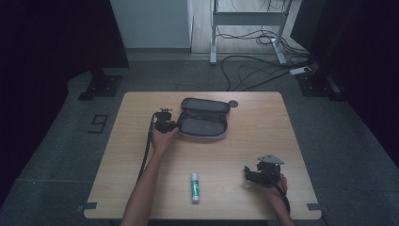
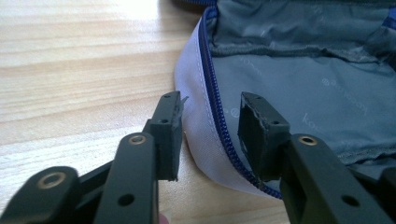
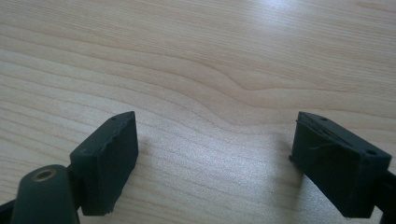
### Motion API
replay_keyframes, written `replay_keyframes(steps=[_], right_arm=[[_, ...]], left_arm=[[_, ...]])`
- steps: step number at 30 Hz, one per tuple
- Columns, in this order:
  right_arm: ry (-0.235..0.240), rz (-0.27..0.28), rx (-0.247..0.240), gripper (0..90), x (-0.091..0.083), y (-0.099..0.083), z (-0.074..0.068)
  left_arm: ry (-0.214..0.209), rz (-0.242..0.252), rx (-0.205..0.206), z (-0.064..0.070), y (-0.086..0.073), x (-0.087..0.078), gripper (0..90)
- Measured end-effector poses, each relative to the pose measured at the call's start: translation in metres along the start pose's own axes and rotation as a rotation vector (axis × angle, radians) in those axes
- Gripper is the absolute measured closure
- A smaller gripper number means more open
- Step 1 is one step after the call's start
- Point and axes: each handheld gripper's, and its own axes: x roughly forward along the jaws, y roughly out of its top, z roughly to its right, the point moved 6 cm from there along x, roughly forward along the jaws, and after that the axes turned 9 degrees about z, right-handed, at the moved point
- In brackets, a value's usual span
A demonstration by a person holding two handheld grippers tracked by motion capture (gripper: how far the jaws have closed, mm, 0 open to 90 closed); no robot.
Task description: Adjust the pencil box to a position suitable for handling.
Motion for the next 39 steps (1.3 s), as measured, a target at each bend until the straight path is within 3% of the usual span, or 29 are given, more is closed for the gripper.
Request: replay_keyframes(steps=[10,20,30,33,39], right_arm=[[-0.001,0.054,-0.014,29.3,0.003,0.010,0.002],[0.106,0.129,-0.006,33.2,0.006,0.074,-0.007],[0.162,0.120,-0.027,36.7,0.042,0.113,-0.025],[0.153,0.092,-0.036,37.5,0.055,0.118,-0.028],[0.143,0.060,-0.030,39.2,0.068,0.127,-0.030]], left_arm=[[-0.018,-0.001,-0.013,-0.006,-0.008,0.006,71.7],[-0.015,-0.010,-0.043,-0.007,-0.011,0.007,73.9],[-0.010,-0.015,-0.039,-0.007,-0.011,0.008,74.1],[-0.016,-0.014,-0.054,-0.008,-0.011,0.008,73.9],[-0.004,-0.018,-0.036,-0.007,-0.011,0.008,74.0]])
